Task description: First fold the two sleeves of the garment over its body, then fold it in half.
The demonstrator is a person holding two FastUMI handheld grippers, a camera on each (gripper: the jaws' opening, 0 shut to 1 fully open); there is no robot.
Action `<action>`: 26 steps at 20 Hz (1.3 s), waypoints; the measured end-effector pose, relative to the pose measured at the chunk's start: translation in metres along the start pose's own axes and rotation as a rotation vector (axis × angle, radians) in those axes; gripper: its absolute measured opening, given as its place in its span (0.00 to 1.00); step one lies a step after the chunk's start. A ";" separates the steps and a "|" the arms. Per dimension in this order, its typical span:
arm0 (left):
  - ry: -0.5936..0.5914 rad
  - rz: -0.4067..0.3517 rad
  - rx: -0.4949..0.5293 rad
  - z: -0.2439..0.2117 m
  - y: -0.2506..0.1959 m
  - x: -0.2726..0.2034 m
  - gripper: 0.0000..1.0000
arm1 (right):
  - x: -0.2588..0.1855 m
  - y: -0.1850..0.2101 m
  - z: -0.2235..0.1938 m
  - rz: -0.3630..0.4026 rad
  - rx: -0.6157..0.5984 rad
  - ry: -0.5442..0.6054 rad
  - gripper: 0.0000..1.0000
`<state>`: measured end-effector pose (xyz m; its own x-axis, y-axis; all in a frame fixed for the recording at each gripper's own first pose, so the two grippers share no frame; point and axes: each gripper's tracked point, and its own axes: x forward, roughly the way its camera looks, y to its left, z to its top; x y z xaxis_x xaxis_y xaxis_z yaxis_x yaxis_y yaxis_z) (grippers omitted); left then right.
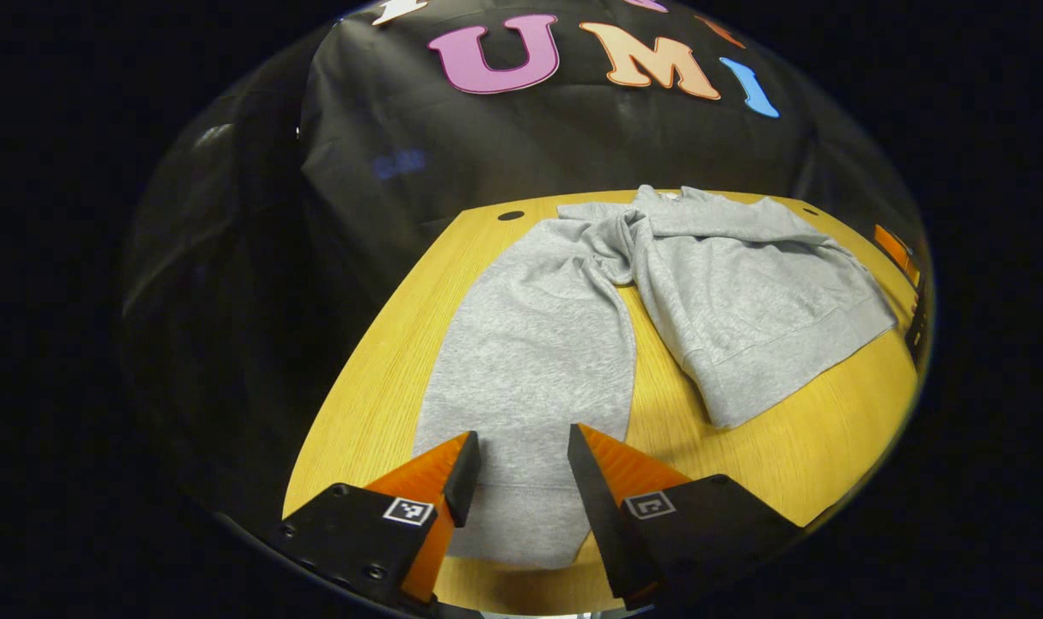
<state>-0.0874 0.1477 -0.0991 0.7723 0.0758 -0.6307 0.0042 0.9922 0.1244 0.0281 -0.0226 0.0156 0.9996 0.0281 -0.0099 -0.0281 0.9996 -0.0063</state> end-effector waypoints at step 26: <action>0.010 -0.116 -0.096 0.013 -0.024 0.004 0.00 | -0.002 0.003 0.001 0.007 0.000 0.001 0.97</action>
<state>-0.0758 0.1233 -0.0944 0.7637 -0.0390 -0.6444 0.0316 0.9992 -0.0231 0.0257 -0.0200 0.0167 0.9993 0.0354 -0.0110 -0.0355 0.9994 -0.0060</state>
